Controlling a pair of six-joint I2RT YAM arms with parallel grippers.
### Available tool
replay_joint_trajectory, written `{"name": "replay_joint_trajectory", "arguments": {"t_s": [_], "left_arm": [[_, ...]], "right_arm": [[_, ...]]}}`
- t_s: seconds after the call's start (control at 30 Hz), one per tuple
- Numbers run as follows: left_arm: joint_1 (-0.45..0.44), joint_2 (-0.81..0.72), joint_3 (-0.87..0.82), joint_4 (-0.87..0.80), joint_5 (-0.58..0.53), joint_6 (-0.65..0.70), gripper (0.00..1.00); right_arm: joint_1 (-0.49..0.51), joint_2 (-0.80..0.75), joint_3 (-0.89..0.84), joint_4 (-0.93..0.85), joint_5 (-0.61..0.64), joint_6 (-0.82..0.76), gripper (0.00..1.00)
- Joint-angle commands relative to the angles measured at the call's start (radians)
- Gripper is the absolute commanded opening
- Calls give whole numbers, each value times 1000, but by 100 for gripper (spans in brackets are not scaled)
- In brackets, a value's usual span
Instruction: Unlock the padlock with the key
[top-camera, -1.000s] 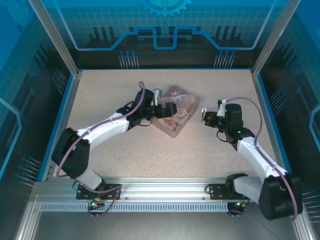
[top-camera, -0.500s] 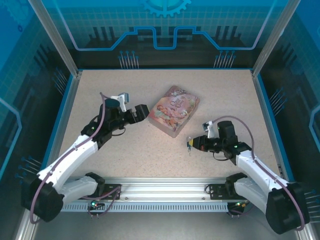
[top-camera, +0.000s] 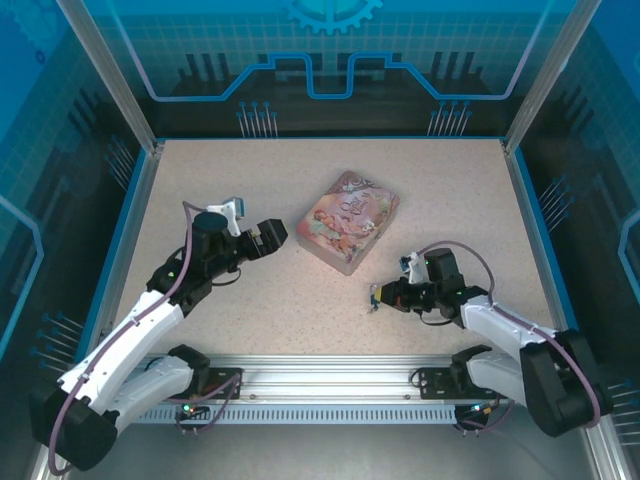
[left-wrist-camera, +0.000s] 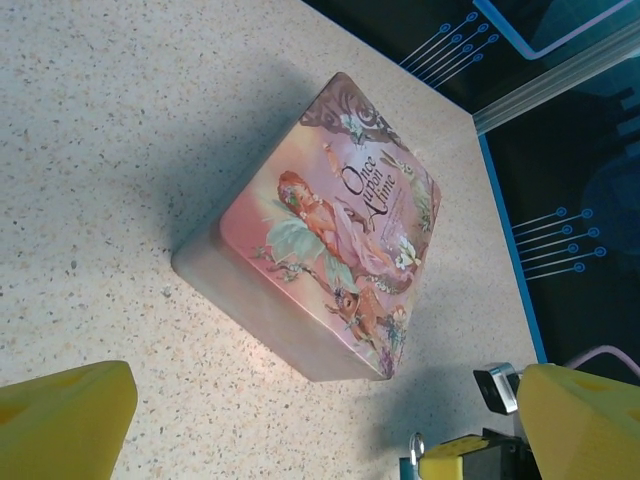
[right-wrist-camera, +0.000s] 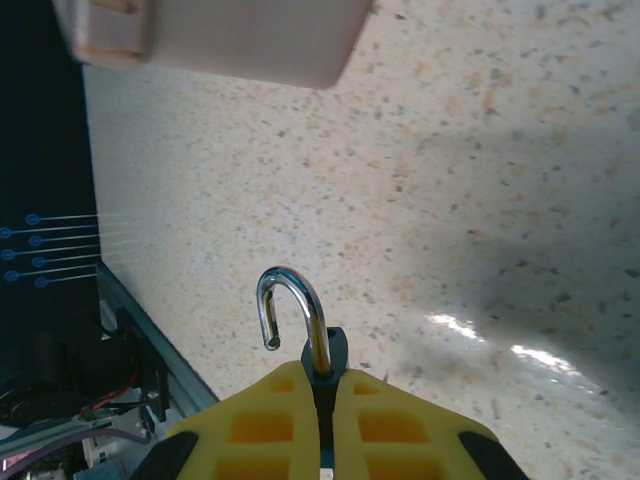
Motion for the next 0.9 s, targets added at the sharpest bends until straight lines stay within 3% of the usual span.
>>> {"name": "replay_joint_trajectory", "arguments": {"t_s": [0.0,0.1,0.37,0.7,0.8,0.87], "left_arm": [[8,-23,-5,-35,-21,-15,99],[8,-31,-6,-47,-27,-15,99],[8,-49,-1,-77,-58,-3,99],[35,-100,41,-166,-183,66,99],[57,-123,38,-178,-234,96,99],[74,-142,30,-180,-297,122,99]], "right_arm": [[7,38,-2,26,30,-24,8],[3,59,0,15,62,-48,11],[-67,70,-2,-43,114,-105,33],[-154,-285,153,-419,358,-280,55],[-209,-337,215,-470,414,-335,65],[-251,-353,254,-479,444,-363,79]]}}
